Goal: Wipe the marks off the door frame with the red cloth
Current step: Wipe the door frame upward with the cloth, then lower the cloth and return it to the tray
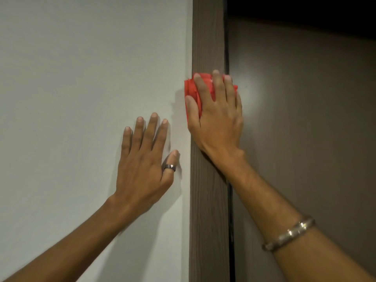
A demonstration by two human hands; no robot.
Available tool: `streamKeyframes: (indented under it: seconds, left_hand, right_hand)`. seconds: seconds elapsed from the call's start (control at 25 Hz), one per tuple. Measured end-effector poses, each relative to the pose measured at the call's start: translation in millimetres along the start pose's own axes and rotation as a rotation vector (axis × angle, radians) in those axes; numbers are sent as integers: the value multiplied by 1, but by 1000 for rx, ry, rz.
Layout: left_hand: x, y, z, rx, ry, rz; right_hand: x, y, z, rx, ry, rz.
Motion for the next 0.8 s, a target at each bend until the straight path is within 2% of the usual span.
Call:
streamKeyframes:
  seconds: [0.12,0.32,0.44,0.52,0.56,0.64,0.72,0.76,0.8]
  left_hand:
    - [-3,-64,-9,37,2,26]
    - [-16,-145,-37,232,-27,28]
    - [-38,-190,-71,305,-170,-164]
    - [-60,-231,-102,354,-358,-400]
    - [-72,-253,-120,380,-465,-548]
    - [-93,-294,-152,498,-615,-872]
    - [-103,-325,-179,734,-676,-1247]
    - [-104,-338,-191,884,-720,-1486]
    - [-101,-351,-199,997,-763,-1765]
  right_hand:
    - [5,-81,-24,46,-30,51]
    - [14,-187,-71,173,-112,99]
    - [16,-244,-108,287,-86,124]
    - [17,-283,-140,411,42,264]
    - [19,-302,-160,453,163,432]
    - [27,-333,-194,427,428,984]
    - [40,-357,-218,337,716,1693]
    - [50,-371,-228,317,839,1988]
    - [60,-385,-237,333,895,2200]
Point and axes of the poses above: each hand's wrist, its own y-axis towards the middle knuckle, its own z-axis out of the palm, x = y × z, the point moved 1 cm from there along y, towards the middle knuckle, and after that the axes turned 11 degrees about -x, right-handed, at the moved point
